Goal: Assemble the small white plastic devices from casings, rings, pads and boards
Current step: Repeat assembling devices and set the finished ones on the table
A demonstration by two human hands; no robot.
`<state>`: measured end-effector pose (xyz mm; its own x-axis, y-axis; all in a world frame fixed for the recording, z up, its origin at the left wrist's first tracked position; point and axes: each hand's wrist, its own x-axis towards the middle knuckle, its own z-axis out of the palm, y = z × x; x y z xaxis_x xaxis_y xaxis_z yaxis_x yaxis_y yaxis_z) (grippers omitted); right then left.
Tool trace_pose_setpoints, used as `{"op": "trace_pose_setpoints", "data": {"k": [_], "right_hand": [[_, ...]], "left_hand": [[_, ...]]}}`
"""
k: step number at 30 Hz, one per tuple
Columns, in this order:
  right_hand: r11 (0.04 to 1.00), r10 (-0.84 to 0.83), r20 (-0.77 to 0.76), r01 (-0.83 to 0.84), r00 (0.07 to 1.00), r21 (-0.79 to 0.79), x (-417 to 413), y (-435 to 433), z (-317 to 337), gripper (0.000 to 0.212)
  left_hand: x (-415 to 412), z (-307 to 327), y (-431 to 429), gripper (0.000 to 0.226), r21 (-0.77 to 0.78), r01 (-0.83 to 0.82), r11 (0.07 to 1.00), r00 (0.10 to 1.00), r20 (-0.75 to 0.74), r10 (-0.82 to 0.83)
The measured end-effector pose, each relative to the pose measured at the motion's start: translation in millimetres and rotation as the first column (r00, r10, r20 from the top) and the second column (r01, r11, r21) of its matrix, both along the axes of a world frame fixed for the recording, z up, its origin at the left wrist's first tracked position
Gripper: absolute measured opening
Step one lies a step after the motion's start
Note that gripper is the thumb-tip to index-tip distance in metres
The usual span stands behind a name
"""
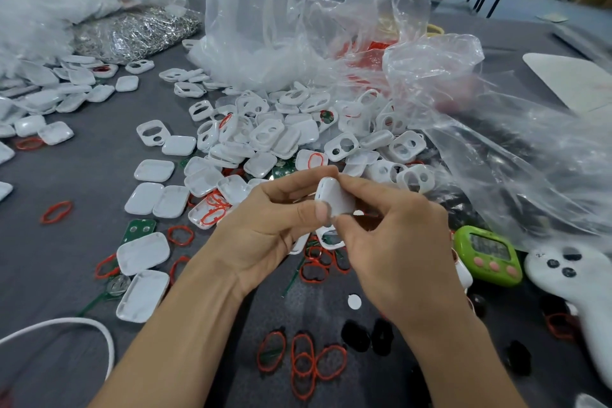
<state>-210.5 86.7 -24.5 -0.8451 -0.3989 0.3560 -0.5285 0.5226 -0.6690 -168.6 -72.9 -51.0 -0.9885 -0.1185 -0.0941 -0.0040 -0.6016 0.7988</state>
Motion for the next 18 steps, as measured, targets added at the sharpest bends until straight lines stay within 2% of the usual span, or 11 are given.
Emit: {"op": "trace_pose_setpoints", "data": {"k": [2, 5, 8, 12, 18], "right_hand": [[1.0, 0.0, -0.044, 0.001, 0.999, 0.003, 2.7, -1.9, -2.2, 0.051], [0.999, -0.02, -0.099, 0.024, 0.995, 0.044, 6.1, -5.5, -6.1, 0.055], [0.993, -0.048, -0.145, 0.063, 0.988, 0.097, 8.4, -8.5, -8.9, 0.056], [0.992, -0.045, -0.17, 0.064, 0.984, 0.11, 10.6, -10.1, -11.2, 0.057], [0.999, -0.007, -0.081, 0.011, 0.997, 0.048, 9.9, -8.2, -14.2, 0.052]], "left_hand": [[-1.8, 3.0, 2.3, 0.036, -0.003, -0.059, 0.998, 0.997, 0.048, 0.059], [-4.6, 4.8, 7.3, 0.028, -0.075, -0.165, 0.983, 0.979, 0.106, 0.172], [-4.9, 5.7, 11.5, 0.016, -0.106, -0.205, 0.973, 0.969, 0.12, 0.217], [-4.2, 5.5, 13.0, 0.026, -0.19, -0.258, 0.947, 0.948, 0.137, 0.286], [-3.7, 3.6, 13.2, 0.024, -0.262, -0.311, 0.914, 0.929, 0.118, 0.35]]}}
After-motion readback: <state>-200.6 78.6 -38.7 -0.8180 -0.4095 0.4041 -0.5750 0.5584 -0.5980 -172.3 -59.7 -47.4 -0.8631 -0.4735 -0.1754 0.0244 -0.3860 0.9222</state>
